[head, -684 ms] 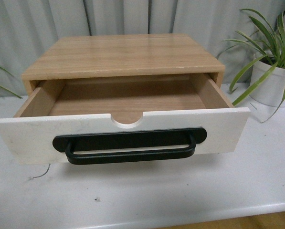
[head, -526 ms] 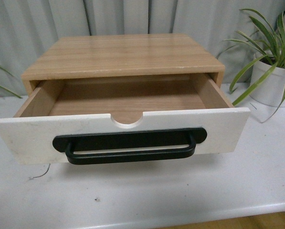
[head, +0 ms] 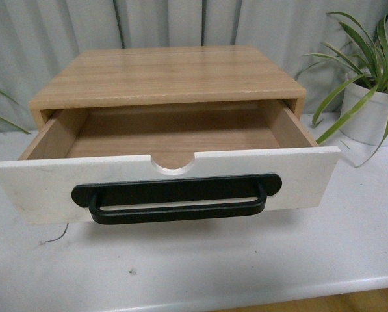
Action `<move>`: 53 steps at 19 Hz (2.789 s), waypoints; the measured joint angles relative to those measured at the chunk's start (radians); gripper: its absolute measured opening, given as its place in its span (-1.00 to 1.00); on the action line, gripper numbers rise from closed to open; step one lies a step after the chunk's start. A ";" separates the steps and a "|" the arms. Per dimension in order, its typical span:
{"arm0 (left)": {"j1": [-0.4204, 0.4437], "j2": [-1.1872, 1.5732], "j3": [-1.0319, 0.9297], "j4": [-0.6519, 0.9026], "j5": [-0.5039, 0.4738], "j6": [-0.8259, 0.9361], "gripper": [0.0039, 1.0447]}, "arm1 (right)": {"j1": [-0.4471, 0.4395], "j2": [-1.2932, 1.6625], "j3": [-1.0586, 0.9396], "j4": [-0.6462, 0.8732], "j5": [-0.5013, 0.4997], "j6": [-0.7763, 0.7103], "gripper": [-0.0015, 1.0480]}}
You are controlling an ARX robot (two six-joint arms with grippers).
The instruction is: Close drawer sideways
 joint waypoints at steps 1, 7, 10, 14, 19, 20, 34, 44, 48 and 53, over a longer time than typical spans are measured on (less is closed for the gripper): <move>0.000 0.000 0.000 0.000 0.000 0.000 0.88 | 0.000 0.000 0.000 0.000 0.000 0.000 0.88; 0.000 0.000 0.000 0.000 0.000 0.000 0.88 | 0.000 0.002 0.001 -0.012 0.000 0.003 0.88; -0.067 0.089 0.023 -0.053 0.064 -0.032 0.88 | 0.092 0.283 0.150 -0.248 0.008 0.264 0.88; -0.159 0.206 0.025 0.037 0.135 0.162 0.88 | 0.248 0.476 0.252 -0.234 -0.004 0.170 0.88; -0.195 0.554 0.025 0.282 0.199 0.550 0.88 | 0.406 0.773 0.278 -0.138 0.050 -0.247 0.88; -0.197 0.697 0.026 0.416 0.201 0.626 0.88 | 0.419 0.865 0.282 -0.066 0.069 -0.369 0.88; -0.138 1.650 0.362 0.853 0.226 0.793 0.87 | 0.439 1.703 0.768 0.239 -0.008 -0.689 0.88; -0.135 1.870 0.629 0.802 0.190 0.810 0.87 | 0.377 1.937 1.049 0.206 -0.026 -0.711 0.87; -0.120 1.623 0.508 0.807 0.167 0.750 0.87 | 0.333 1.712 0.862 0.253 -0.063 -0.657 0.87; -0.094 1.075 0.258 0.501 0.165 0.554 0.87 | 0.227 1.249 0.456 0.246 -0.074 -0.420 0.87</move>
